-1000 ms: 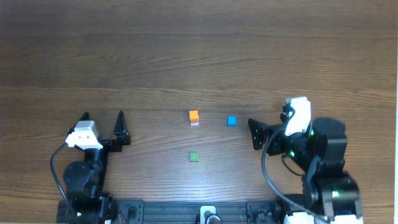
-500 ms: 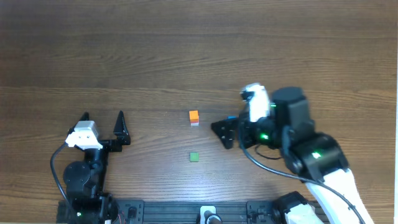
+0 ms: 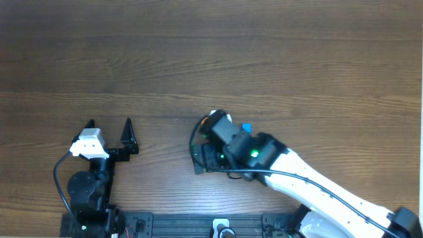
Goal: Stack Cubes
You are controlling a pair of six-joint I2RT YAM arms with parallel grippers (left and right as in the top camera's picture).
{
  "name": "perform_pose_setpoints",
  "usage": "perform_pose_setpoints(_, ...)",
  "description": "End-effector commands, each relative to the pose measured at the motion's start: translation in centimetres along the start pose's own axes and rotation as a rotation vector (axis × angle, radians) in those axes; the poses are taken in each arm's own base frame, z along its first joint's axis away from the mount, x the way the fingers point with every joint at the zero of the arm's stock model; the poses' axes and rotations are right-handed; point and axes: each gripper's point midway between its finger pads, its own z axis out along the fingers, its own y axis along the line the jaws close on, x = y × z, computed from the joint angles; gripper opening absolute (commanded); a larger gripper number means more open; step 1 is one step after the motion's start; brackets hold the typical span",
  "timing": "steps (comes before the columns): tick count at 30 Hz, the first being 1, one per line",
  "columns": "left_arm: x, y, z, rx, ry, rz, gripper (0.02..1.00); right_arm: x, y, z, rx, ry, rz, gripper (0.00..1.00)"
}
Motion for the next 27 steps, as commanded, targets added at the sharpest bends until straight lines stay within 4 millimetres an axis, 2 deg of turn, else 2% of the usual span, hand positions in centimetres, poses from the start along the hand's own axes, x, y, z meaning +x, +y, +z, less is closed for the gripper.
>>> perform_pose_setpoints(1,0.2,-0.1,0.0,0.009,0.002,0.015,1.0,-0.6,-0.1,1.6,0.119,-0.034,0.084,0.993)
perform_pose_setpoints(7,0.2,-0.1,0.0,0.009,0.002,0.015,0.998,-0.4,-0.5,4.4,0.206,0.012,0.147,0.993)
perform_pose_setpoints(14,0.2,-0.1,0.0,0.01,0.002,0.015,1.0,1.2,-1.4,7.8,0.296,0.087,0.214,0.98)
perform_pose_setpoints(21,0.2,-0.1,0.0,0.01,0.002,0.015,1.0,2.6,-1.8,9.3,0.347,0.125,0.245,0.969)
perform_pose_setpoints(27,0.2,-0.1,0.0,0.009,0.002,0.015,1.0,2.8,-2.1,10.0,0.365,0.133,0.253,0.943)
